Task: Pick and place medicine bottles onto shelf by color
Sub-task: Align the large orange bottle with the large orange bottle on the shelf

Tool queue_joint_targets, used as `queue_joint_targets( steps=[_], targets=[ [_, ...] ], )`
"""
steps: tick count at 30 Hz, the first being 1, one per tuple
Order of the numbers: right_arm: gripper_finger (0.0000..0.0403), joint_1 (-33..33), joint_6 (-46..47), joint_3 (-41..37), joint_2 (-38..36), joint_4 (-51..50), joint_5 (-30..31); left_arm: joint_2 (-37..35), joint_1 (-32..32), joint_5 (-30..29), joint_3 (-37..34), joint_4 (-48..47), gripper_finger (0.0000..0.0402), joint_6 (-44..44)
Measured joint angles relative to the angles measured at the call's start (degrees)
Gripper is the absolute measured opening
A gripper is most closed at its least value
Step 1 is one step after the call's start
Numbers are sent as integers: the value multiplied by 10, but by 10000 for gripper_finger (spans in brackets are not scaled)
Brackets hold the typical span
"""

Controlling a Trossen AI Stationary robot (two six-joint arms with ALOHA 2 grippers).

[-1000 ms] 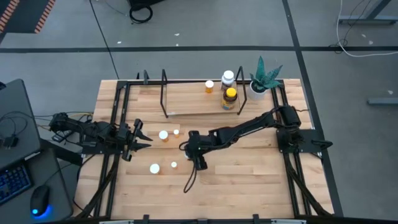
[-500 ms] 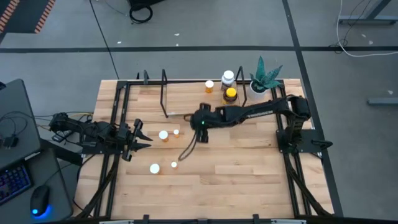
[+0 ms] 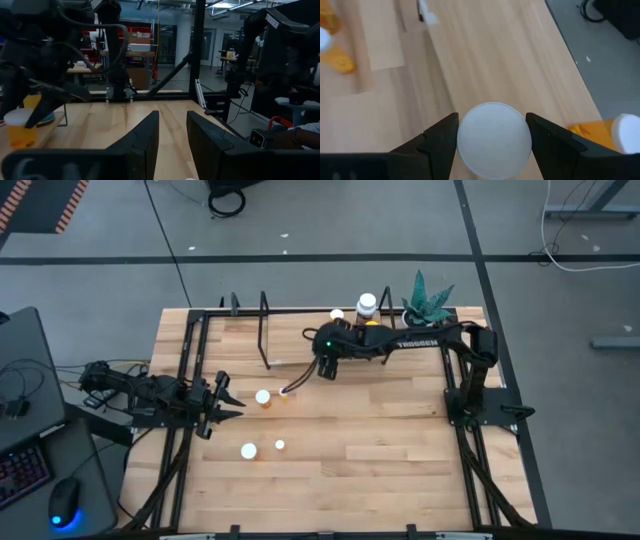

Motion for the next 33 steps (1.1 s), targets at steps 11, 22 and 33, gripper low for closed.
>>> queue_joint_targets(
  steps=[11, 22, 33],
  targets=[
    [238, -42, 29, 0, 0, -29, -2, 0, 0, 0, 0, 0, 107, 0],
    [252, -50, 44, 0, 0, -57, -3, 0, 0, 0, 0, 0, 107, 0],
    [290, -49, 41, 0, 0, -58, -1, 0, 0, 0, 0, 0, 107, 0]
  ],
)
